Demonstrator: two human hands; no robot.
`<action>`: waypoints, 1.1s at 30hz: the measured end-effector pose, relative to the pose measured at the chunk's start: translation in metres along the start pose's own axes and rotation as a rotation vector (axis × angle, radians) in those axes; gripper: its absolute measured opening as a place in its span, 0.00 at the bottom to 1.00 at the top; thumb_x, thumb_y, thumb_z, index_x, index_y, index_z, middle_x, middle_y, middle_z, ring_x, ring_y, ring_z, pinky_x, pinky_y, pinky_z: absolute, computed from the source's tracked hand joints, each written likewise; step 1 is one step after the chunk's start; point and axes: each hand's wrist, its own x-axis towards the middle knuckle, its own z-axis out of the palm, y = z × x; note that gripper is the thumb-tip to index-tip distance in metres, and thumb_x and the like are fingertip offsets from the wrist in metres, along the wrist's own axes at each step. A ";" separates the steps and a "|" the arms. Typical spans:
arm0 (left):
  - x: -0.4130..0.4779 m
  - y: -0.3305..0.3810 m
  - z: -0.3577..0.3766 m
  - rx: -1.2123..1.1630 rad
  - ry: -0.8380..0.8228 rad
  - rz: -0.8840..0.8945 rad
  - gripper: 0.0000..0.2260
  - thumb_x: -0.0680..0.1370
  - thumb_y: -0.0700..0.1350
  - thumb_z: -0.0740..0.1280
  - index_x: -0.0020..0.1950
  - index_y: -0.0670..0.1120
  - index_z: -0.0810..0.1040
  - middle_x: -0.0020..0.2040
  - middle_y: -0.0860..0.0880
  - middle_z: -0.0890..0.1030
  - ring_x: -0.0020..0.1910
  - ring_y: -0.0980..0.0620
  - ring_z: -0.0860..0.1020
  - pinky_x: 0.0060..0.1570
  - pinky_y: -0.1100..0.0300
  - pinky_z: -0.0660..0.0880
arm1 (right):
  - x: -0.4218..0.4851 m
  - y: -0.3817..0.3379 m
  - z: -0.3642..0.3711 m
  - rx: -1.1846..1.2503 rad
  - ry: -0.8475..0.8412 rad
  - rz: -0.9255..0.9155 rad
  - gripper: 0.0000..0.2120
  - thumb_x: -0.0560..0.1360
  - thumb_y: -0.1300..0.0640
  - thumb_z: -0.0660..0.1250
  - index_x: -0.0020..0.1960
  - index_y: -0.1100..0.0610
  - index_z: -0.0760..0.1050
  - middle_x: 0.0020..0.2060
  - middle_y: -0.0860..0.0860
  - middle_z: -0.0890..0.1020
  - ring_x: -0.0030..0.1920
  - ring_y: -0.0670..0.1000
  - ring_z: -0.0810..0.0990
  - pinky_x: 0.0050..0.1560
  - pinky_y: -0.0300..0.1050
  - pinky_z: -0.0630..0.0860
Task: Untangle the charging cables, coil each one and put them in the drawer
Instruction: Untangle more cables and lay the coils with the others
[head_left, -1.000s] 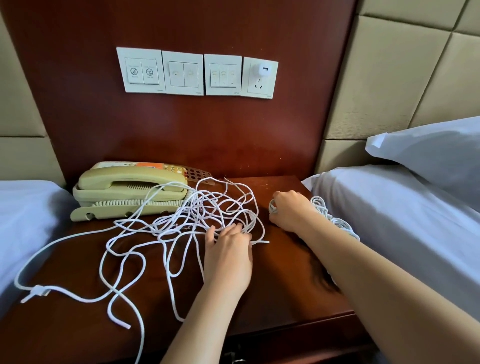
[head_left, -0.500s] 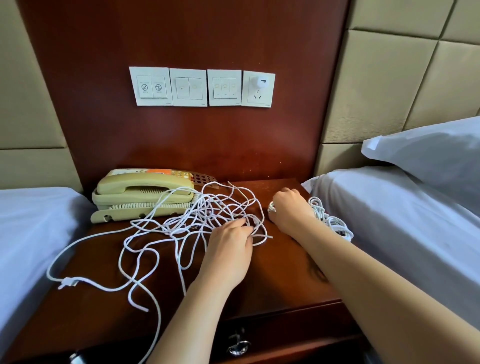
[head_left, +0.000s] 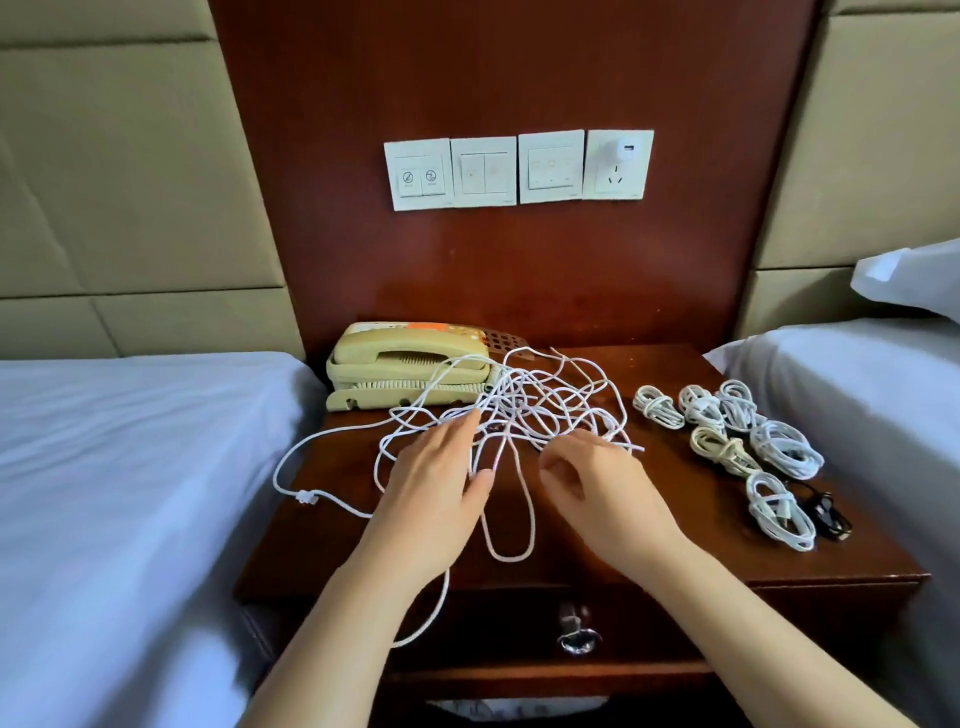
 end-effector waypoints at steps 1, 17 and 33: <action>-0.004 -0.009 -0.003 -0.007 0.017 -0.046 0.25 0.80 0.48 0.59 0.76 0.49 0.55 0.75 0.53 0.61 0.73 0.55 0.59 0.70 0.63 0.55 | -0.004 -0.005 0.006 0.070 0.018 -0.020 0.03 0.76 0.59 0.65 0.46 0.53 0.75 0.41 0.44 0.75 0.38 0.45 0.74 0.39 0.44 0.75; -0.033 -0.115 -0.013 0.160 -0.032 -0.494 0.22 0.80 0.52 0.58 0.72 0.44 0.64 0.71 0.47 0.68 0.70 0.47 0.66 0.67 0.53 0.64 | 0.008 -0.059 0.071 0.007 -0.210 -0.205 0.15 0.79 0.52 0.61 0.64 0.53 0.71 0.59 0.48 0.73 0.60 0.49 0.70 0.59 0.39 0.67; -0.021 -0.082 0.009 -0.074 0.029 -0.415 0.19 0.82 0.48 0.55 0.71 0.42 0.66 0.72 0.46 0.65 0.69 0.48 0.66 0.69 0.56 0.62 | 0.032 -0.007 0.034 0.513 0.297 0.217 0.09 0.79 0.60 0.61 0.40 0.55 0.71 0.23 0.48 0.69 0.23 0.44 0.64 0.27 0.34 0.60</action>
